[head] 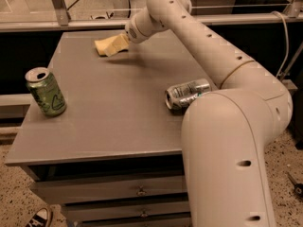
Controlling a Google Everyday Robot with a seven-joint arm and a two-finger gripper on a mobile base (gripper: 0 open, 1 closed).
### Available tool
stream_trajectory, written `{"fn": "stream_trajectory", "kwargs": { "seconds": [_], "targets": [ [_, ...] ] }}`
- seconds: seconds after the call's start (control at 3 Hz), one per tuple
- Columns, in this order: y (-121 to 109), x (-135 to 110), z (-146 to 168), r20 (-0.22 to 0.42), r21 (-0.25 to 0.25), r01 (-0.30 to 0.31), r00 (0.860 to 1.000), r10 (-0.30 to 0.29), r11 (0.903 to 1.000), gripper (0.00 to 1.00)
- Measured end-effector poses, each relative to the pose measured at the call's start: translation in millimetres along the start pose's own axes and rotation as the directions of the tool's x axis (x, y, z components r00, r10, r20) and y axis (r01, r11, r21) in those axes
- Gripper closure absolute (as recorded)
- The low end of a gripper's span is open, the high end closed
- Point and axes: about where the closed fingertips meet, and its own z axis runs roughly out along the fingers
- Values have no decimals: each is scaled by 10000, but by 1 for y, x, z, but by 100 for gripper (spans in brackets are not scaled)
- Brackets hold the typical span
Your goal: Move sponge near 7up can
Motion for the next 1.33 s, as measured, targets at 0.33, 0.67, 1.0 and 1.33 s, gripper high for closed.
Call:
{"fn": "stream_trajectory", "kwargs": {
  "seconds": [0.33,0.67,1.0,1.33],
  "targets": [
    [-3,-1,12,136,-155,-457,9989,459,9988,48],
    [-5,-1,11,206,-166,-579,9981,582,9982,72],
    [-6,-7,-17,378,-10,-201,9991,201,9998,95],
    [-3,-5,-60,466,157,266,9985,-273,9995,100]
  ]
}}
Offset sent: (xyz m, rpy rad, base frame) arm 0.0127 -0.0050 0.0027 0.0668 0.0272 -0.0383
